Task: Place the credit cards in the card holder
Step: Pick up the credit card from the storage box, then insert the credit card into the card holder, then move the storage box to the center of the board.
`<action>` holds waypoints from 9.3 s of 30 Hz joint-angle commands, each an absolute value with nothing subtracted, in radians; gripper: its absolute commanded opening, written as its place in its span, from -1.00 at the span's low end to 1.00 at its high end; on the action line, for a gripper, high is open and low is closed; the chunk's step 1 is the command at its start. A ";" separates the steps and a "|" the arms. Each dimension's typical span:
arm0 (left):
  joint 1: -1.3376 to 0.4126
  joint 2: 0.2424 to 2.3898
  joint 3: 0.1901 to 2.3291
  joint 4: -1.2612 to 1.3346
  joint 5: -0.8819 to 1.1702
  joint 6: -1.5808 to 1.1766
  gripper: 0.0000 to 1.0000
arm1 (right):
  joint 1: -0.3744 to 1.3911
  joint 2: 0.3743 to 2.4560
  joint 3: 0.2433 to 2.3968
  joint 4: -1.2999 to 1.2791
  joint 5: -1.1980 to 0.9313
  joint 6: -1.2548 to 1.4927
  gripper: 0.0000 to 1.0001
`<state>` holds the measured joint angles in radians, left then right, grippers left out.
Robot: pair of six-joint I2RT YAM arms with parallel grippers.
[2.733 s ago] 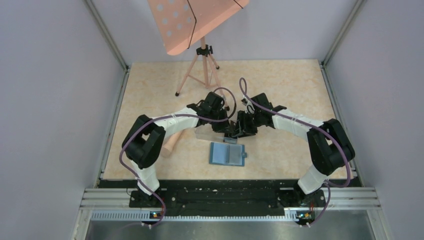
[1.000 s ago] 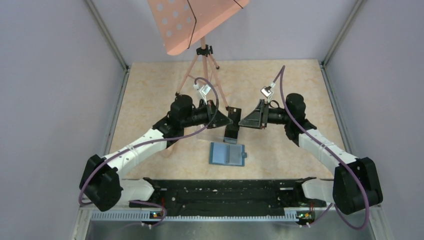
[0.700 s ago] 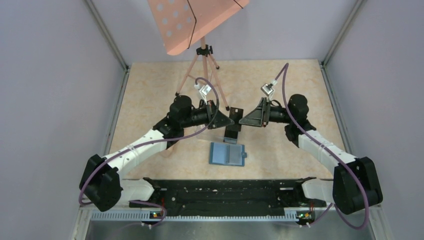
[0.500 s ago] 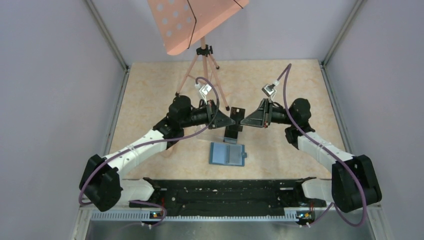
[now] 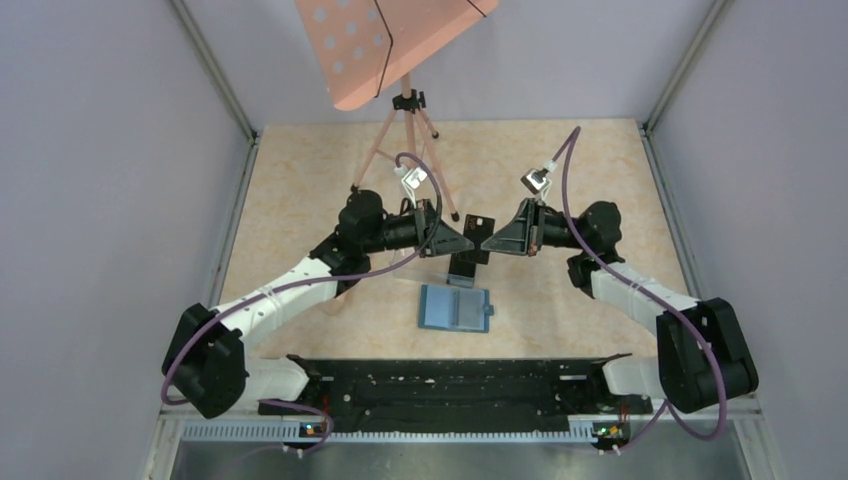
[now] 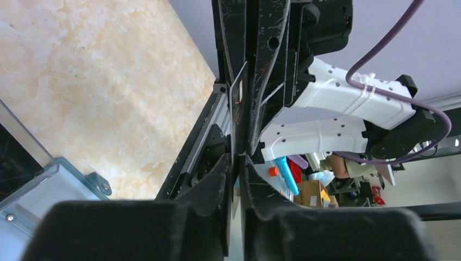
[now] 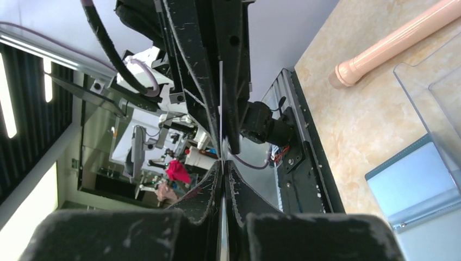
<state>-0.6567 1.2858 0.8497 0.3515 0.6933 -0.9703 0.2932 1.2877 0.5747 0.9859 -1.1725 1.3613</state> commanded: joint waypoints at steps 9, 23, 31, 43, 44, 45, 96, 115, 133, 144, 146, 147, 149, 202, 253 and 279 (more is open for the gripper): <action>-0.653 1.246 0.766 0.027 0.455 -0.869 -0.05 | 0.310 1.223 0.596 0.508 -1.082 0.975 -1.00; -0.615 1.378 0.676 -0.383 0.248 -0.774 0.07 | 0.348 1.301 0.510 0.044 -0.915 0.617 -1.00; -0.615 1.494 0.674 -0.272 0.336 -0.809 0.01 | 0.465 1.405 0.564 0.043 -0.822 0.585 -1.00; -0.618 1.542 0.690 -0.229 0.385 -0.844 -0.20 | 0.463 1.572 0.784 -0.077 -0.607 0.520 -1.00; -0.618 1.543 0.689 -0.225 0.386 -0.850 -0.20 | 0.464 1.579 0.796 -0.077 -0.601 0.521 -1.00; -0.619 1.545 0.688 -0.219 0.386 -0.856 -0.20 | 0.463 1.583 0.805 -0.077 -0.592 0.522 -1.00; -0.690 1.675 0.660 -0.050 0.409 -1.005 -1.00 | 0.309 1.441 0.503 0.097 -0.679 0.601 -1.00; -0.701 1.700 0.684 -0.063 0.412 -0.998 -1.00 | 0.306 1.538 0.396 0.347 -0.850 0.758 -1.00; -0.709 1.718 0.704 -0.064 0.414 -0.994 -1.00 | 0.308 1.547 0.409 0.238 -0.866 0.741 -1.00; -0.716 1.741 0.736 -0.084 0.417 -0.979 -1.00 | 0.337 1.632 0.465 0.193 -0.889 0.683 -1.00; -0.717 1.743 0.738 -0.084 0.417 -0.979 -1.00 | 0.359 1.634 0.482 0.176 -0.868 0.679 -1.00; -0.718 1.743 0.739 -0.084 0.417 -0.979 -1.00 | 0.372 1.634 0.492 0.163 -0.858 0.672 -1.00; -0.718 1.745 0.741 -0.086 0.417 -0.979 -1.00 | 0.402 1.632 0.529 0.100 -0.828 0.642 -1.00; -0.736 1.643 1.038 -0.469 0.238 -0.775 -0.05 | 0.527 1.522 0.895 -0.385 -0.490 0.412 0.38; -0.532 1.661 1.066 -0.261 0.313 -0.821 -0.28 | 0.556 1.699 1.131 -0.365 -0.459 0.439 -0.02; -0.541 1.850 1.220 -0.356 0.301 -0.781 -0.89 | 0.556 1.715 1.113 -0.334 -0.520 0.454 -0.23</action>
